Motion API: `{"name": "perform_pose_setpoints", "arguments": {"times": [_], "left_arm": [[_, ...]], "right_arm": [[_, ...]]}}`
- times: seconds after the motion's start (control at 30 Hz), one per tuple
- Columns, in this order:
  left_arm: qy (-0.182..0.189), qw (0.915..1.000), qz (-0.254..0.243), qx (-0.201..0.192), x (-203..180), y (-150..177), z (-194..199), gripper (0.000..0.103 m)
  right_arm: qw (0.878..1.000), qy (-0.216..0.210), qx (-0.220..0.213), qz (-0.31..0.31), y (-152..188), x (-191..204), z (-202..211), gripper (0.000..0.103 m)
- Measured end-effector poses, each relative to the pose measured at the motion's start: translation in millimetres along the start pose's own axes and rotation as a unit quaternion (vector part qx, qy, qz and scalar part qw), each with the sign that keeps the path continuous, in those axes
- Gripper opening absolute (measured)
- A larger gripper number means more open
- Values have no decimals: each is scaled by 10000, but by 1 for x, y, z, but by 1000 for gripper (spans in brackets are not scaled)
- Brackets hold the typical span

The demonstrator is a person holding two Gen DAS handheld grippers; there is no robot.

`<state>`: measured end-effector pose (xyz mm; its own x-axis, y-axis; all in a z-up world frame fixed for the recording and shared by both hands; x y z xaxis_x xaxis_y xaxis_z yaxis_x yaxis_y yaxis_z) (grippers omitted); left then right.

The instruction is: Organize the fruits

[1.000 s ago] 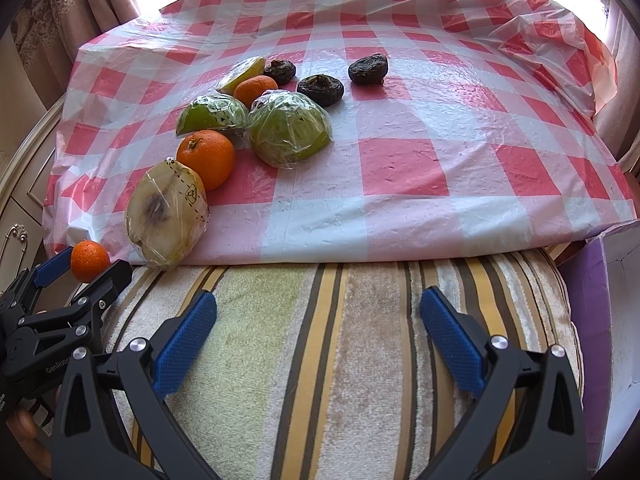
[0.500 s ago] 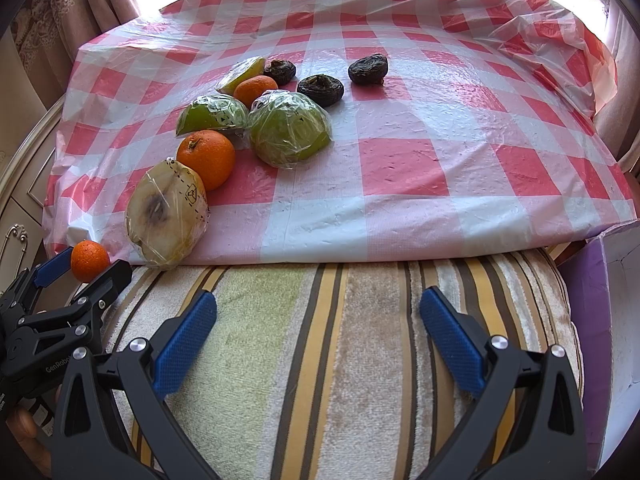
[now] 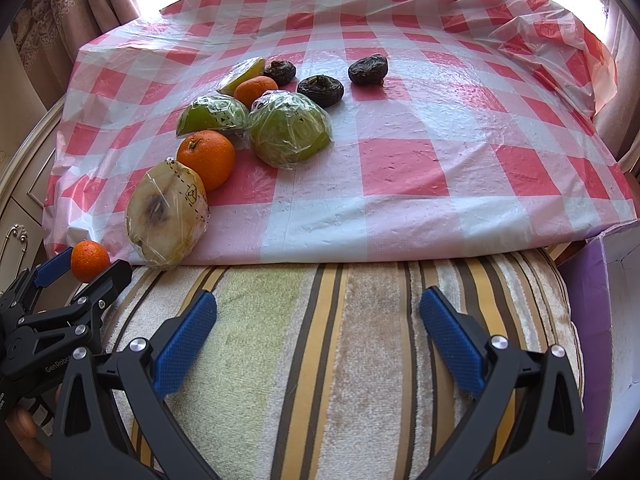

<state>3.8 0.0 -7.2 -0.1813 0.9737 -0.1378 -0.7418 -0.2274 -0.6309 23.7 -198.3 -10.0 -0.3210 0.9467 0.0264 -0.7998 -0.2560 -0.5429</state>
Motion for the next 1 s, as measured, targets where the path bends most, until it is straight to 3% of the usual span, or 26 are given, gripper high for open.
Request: {"name": "perform_pose_setpoints", "arguments": {"times": [0.73, 0.9, 1.0], "left_arm": [[179, 9996, 210, 9, 6, 0, 2, 98], [188, 9995, 269, 34, 6, 1, 2, 75], [169, 9993, 319, 5, 8, 1, 3, 69]], "right_arm": [[10000, -1, -8, 1, 0, 0, 0, 102], [10000, -2, -9, 2, 0, 0, 0, 102], [10000, 1, -8, 2, 0, 0, 1, 102]]}}
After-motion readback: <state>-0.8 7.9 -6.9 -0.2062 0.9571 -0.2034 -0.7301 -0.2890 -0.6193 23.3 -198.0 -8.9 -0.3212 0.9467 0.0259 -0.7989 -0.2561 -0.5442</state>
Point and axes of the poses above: each gripper's, at about its wrist camera, not at the fingertips, and z roughly against the way its jaws point, x to its left, y to its underside, the point moved 1 cm from there along -z, roughly the way its jaws point, and after that the axes turned 11 degrees about z, right-handed, at the moved point
